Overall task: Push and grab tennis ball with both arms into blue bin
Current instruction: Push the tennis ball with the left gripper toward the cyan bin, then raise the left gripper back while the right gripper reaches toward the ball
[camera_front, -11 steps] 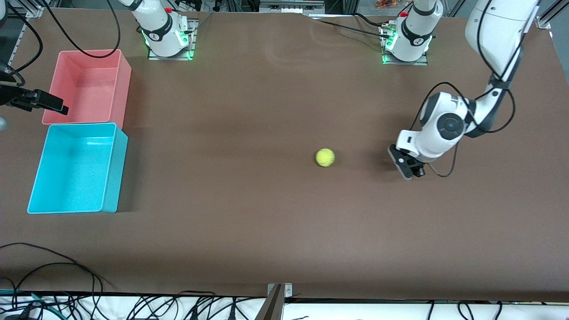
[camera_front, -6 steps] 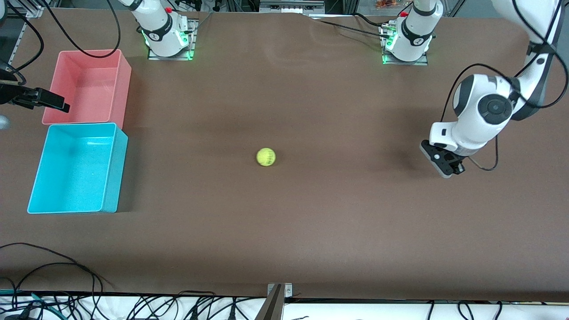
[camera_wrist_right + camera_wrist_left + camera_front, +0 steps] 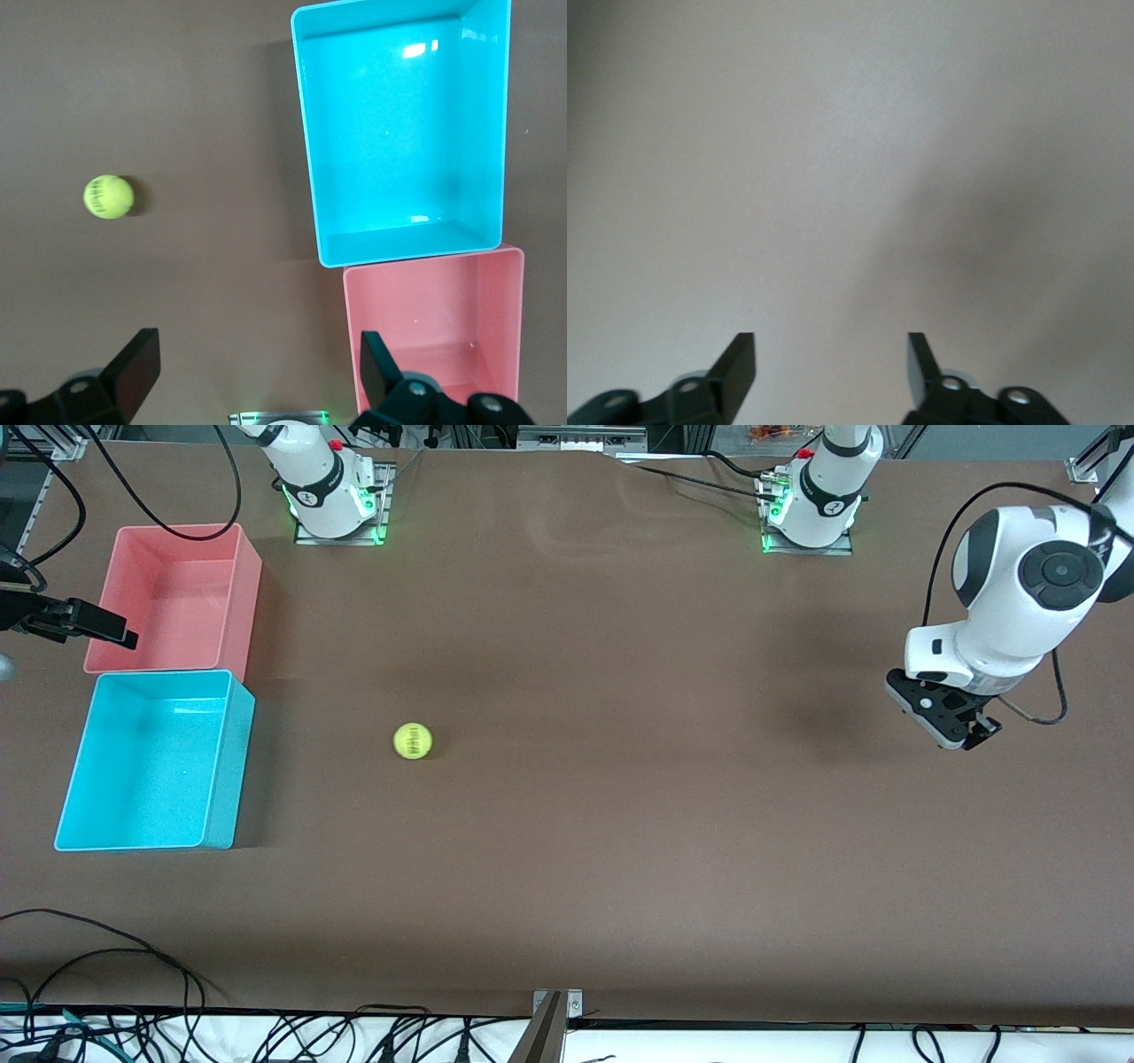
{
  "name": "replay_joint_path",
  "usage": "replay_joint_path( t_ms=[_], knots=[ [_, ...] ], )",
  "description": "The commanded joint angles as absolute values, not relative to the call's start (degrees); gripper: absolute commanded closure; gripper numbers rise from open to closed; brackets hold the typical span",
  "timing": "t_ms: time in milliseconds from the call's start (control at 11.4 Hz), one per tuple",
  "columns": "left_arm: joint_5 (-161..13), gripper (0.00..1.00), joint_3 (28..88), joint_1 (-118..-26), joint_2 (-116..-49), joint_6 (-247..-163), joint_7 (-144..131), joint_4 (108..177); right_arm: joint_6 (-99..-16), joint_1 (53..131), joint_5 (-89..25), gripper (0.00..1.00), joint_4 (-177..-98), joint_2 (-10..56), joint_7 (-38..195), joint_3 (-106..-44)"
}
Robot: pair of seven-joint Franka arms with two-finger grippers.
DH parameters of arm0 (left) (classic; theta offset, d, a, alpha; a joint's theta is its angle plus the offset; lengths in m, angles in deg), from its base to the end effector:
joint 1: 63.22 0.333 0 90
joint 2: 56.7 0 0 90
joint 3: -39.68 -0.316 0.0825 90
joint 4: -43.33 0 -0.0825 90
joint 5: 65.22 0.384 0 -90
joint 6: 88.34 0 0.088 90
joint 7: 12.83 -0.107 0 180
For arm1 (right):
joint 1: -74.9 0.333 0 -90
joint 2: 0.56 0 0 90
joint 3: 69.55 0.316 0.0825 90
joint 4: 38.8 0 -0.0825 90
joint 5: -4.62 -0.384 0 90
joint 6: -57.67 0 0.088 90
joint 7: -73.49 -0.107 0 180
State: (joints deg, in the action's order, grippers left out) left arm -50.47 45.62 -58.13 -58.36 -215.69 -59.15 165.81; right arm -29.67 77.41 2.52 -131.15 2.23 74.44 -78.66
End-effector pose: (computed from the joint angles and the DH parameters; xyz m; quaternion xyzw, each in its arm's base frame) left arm 0.5502 0.0001 0.3983 -0.8787 0.4654 0.0139 0.1055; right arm 0.5571 -0.0584 0.5748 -0.9964 0.0497 0.0666 0.0189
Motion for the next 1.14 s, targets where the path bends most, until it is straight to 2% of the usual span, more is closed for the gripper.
replay_joint_path(
  t_ms=[0, 176, 351, 439, 527, 702, 790, 1053],
  knots=[
    [-50.01, 0.00, 44.60, -59.26, -54.94, -205.64, -46.56, 161.14, -28.55, 77.27, 1.29, 0.00, -129.94, 2.25, 74.99, -78.78],
    [-49.93, 0.00, 44.95, -60.58, -55.03, -195.87, -37.57, 154.72, -28.90, 77.10, 1.28, 0.00, -129.50, 2.51, 75.25, -78.87],
    [-49.05, 0.00, 45.04, -60.58, -54.85, -195.12, -36.56, 155.47, -28.82, 76.92, 1.37, 0.00, -129.41, 2.51, 74.99, -78.87],
    [-49.05, 0.00, 45.04, -60.32, -55.03, -196.52, -36.48, 157.66, -28.73, 76.92, 1.29, 0.00, -129.15, 2.51, 74.98, -78.87],
    [-49.05, 0.00, 44.95, -59.88, -55.03, -202.97, -36.56, 160.38, -28.64, 76.92, 1.28, 0.00, -129.15, 2.51, 75.07, -78.87],
    [-49.57, 0.00, 44.17, -59.79, -54.85, -208.98, -36.39, 159.97, -28.64, 76.92, 1.29, 0.00, -129.15, 2.51, 75.51, -78.96],
    [-49.92, 0.00, 43.64, -59.79, -54.50, -208.40, -36.48, 158.75, -28.64, 76.92, 1.46, 0.00, -129.15, 2.51, 75.42, -78.78],
    [-49.92, 0.00, 43.72, -60.23, -53.18, -196.23, -36.66, 151.91, -28.99, 77.45, 1.20, 0.00, -129.67, 3.21, 75.07, -78.61]
  ],
)
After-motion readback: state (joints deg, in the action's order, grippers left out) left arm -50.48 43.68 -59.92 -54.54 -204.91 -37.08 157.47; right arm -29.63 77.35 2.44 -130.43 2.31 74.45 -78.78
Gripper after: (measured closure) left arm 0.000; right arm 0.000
